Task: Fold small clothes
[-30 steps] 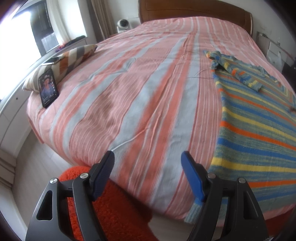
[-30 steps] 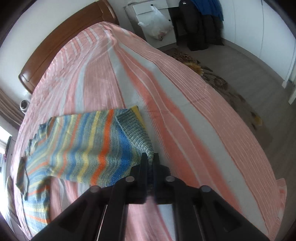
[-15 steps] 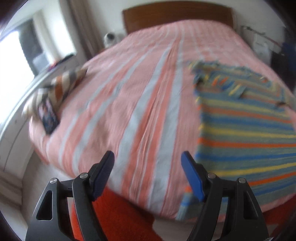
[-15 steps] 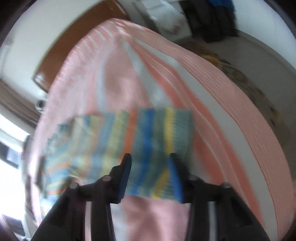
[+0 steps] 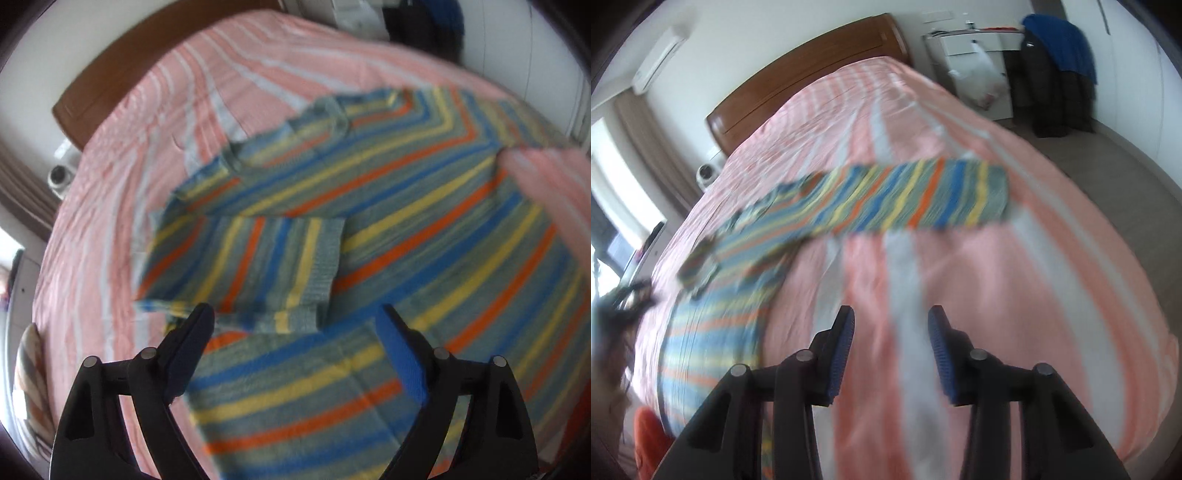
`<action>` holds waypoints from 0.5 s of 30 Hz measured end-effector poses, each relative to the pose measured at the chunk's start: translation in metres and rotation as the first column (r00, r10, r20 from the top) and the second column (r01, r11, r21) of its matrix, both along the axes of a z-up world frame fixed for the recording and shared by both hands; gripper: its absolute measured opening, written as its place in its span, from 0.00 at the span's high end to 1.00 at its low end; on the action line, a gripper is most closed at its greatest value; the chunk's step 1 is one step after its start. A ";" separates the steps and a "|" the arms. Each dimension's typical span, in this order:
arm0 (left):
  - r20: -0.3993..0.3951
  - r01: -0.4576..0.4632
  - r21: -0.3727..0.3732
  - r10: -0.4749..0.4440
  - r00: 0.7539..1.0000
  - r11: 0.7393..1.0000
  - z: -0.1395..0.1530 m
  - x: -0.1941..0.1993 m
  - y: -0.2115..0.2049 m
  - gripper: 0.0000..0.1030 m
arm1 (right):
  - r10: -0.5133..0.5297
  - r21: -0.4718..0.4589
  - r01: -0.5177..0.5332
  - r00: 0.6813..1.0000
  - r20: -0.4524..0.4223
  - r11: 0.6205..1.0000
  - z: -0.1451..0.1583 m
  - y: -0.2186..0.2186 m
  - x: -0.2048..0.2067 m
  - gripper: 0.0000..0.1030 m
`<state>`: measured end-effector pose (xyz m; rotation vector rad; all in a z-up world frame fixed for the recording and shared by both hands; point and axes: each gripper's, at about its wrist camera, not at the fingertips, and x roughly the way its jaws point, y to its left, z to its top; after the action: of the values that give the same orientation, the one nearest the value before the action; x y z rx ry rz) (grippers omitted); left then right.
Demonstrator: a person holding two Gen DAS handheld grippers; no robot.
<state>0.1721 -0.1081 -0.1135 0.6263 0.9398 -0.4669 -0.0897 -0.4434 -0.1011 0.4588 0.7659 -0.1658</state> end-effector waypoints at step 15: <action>-0.053 -0.752 -0.288 0.775 0.630 0.592 0.055 0.068 0.234 0.95 | 0.026 -0.091 -0.020 0.998 0.065 0.996 -0.015 0.034 -0.024 0.59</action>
<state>0.2405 0.1262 -0.0586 -0.0737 0.9491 0.2158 -0.1139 -0.4092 -0.1158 0.3673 0.6954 -0.1620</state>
